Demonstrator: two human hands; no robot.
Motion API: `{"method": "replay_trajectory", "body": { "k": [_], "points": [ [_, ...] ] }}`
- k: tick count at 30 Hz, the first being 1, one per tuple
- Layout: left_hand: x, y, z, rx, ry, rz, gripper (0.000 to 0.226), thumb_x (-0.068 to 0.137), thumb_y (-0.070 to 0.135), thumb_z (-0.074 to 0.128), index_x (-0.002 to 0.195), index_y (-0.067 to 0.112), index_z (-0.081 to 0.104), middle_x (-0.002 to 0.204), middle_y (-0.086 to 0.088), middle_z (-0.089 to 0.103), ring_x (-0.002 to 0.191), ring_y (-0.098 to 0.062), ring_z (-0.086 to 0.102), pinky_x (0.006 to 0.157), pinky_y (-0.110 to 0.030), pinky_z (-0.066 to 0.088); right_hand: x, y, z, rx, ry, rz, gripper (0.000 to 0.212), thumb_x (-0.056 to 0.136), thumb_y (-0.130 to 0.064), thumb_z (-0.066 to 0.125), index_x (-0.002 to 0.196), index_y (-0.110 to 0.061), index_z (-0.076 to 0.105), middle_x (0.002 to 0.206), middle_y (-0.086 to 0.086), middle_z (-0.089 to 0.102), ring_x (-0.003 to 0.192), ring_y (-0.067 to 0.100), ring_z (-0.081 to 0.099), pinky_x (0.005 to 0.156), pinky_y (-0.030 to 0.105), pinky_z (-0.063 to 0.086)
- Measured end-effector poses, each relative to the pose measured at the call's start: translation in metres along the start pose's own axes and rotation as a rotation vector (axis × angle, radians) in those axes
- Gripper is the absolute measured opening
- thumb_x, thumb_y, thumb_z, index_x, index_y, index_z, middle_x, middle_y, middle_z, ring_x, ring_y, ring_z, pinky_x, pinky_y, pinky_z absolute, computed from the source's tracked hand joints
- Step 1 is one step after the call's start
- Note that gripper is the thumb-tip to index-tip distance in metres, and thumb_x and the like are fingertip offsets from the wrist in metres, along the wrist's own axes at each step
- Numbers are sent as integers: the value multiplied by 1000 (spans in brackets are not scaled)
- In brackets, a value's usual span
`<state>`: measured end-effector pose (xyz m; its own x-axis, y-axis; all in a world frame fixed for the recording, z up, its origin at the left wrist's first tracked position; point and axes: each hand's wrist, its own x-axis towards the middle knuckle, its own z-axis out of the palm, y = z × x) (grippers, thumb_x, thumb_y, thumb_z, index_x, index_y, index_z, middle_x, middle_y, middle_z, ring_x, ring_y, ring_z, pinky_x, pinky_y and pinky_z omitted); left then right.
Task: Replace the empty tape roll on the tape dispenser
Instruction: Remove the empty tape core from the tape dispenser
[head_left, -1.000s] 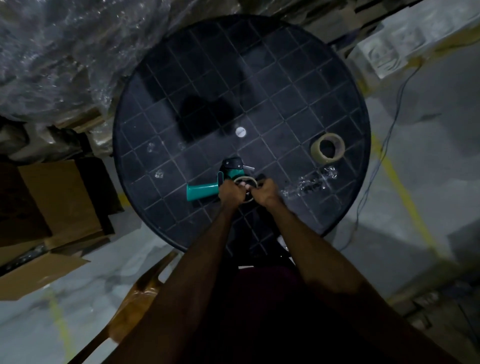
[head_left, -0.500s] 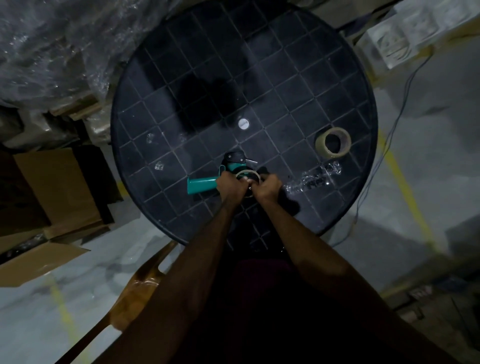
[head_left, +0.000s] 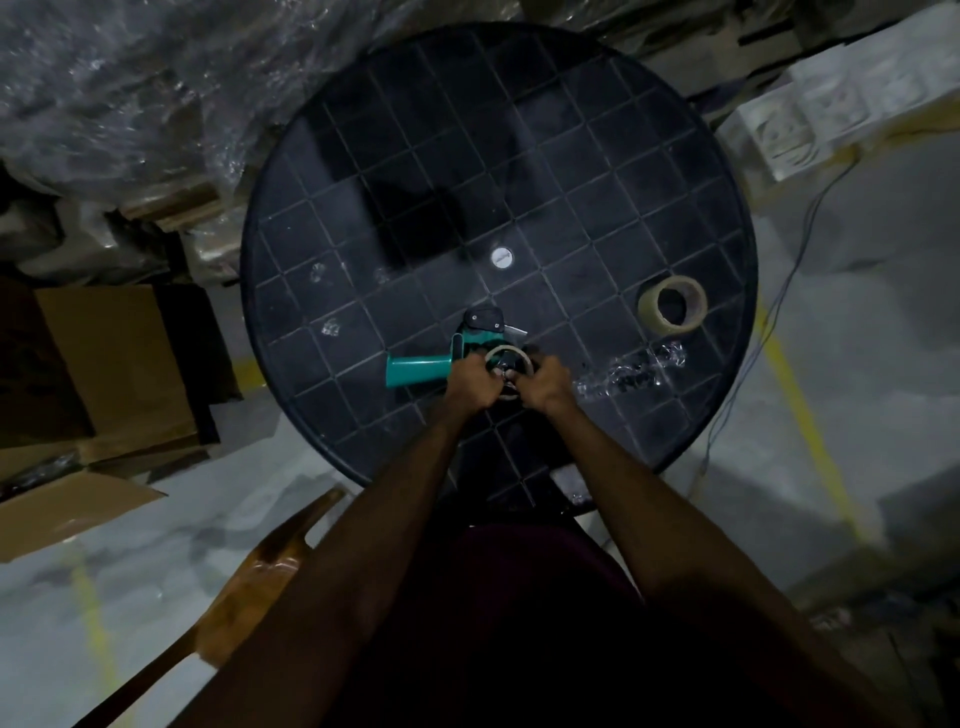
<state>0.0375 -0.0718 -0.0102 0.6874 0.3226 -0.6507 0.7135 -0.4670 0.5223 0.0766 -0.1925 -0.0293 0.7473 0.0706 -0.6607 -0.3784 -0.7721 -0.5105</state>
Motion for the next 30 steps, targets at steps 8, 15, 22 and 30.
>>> {"method": "replay_trajectory", "body": {
  "k": [8, 15, 22, 30],
  "points": [
    [1, -9, 6, -71, 111, -20, 28, 74, 29, 70, 93, 9, 76, 83, -11, 77, 77, -26, 73, 71, -38, 62, -5, -6, 9, 96, 129, 107, 38, 77, -19, 83, 111, -5, 74, 100, 15, 75, 91, 24, 71, 68, 21, 45],
    [-16, -1, 2, -66, 159, -9, 24, 76, 18, 77, 99, 10, 74, 87, -8, 76, 73, -21, 72, 69, -36, 63, -11, -8, 9, 9, 234, 37, 29, 77, -14, 81, 106, -13, 77, 94, 10, 78, 77, 16, 72, 59, 15, 45],
    [-24, -10, -27, -178, 116, 38, 29, 83, 20, 58, 109, 14, 70, 94, -15, 76, 82, -30, 72, 77, -35, 58, -32, -30, 3, 0, 216, -195, 35, 84, -28, 72, 116, -16, 72, 107, 19, 69, 99, 28, 64, 86, 21, 44],
    [-34, -58, -104, -205, 261, 42, 50, 73, 22, 43, 115, 11, 69, 110, -20, 73, 105, -38, 66, 100, -47, 48, -45, -98, 46, -19, 102, -382, 40, 80, -12, 70, 119, -16, 68, 115, 17, 63, 108, 29, 60, 100, 31, 46]
  ]
}}
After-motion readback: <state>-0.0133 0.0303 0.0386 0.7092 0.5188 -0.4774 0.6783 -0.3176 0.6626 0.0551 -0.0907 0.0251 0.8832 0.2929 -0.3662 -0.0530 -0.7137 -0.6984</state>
